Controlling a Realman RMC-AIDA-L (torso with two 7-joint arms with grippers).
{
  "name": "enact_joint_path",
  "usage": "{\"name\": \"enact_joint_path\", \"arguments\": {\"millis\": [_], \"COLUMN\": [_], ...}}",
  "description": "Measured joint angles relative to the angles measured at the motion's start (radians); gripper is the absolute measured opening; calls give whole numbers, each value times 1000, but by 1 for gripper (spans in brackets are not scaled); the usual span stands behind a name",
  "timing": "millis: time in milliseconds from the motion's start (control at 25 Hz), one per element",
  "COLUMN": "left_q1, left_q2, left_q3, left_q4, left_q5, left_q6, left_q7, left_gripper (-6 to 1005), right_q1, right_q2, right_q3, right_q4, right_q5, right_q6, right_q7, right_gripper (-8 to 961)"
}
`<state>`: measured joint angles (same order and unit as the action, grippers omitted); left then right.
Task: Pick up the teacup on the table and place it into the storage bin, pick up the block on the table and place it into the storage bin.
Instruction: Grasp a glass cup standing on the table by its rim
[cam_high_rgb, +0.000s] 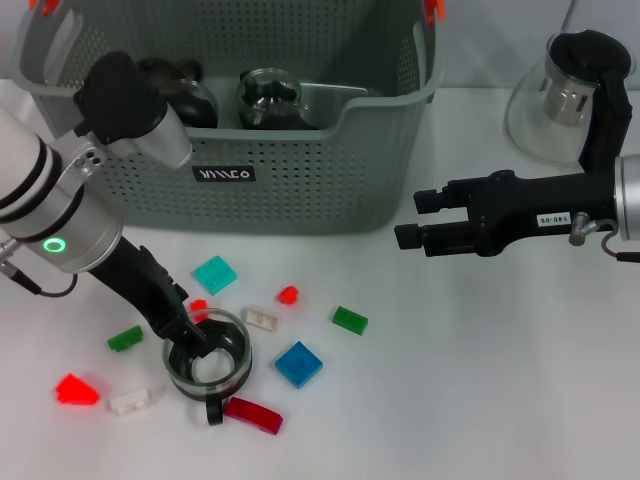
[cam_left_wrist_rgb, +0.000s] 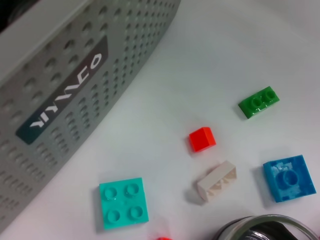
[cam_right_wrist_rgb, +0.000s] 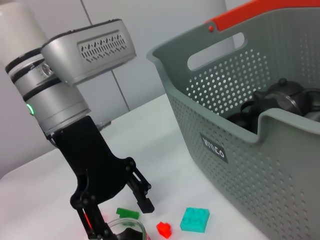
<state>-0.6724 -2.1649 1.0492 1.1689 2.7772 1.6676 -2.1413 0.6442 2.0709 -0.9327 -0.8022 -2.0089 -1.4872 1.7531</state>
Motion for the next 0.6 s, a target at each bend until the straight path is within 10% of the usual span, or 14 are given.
{"name": "enact_joint_path", "arguments": {"millis": [600], "left_q1": [1], "left_q2": [1], "left_q3": [10], "left_q4": [-50], "left_q5": [0], "left_q6": [-51], "left_q7": [13], "left_gripper": [782], "right_q1": [0], "right_q2": [0], "right_q3": [7], "right_q4": [0], "right_q5": [0], "right_q6": [0], "right_q7": [0], "right_gripper": [704]}}
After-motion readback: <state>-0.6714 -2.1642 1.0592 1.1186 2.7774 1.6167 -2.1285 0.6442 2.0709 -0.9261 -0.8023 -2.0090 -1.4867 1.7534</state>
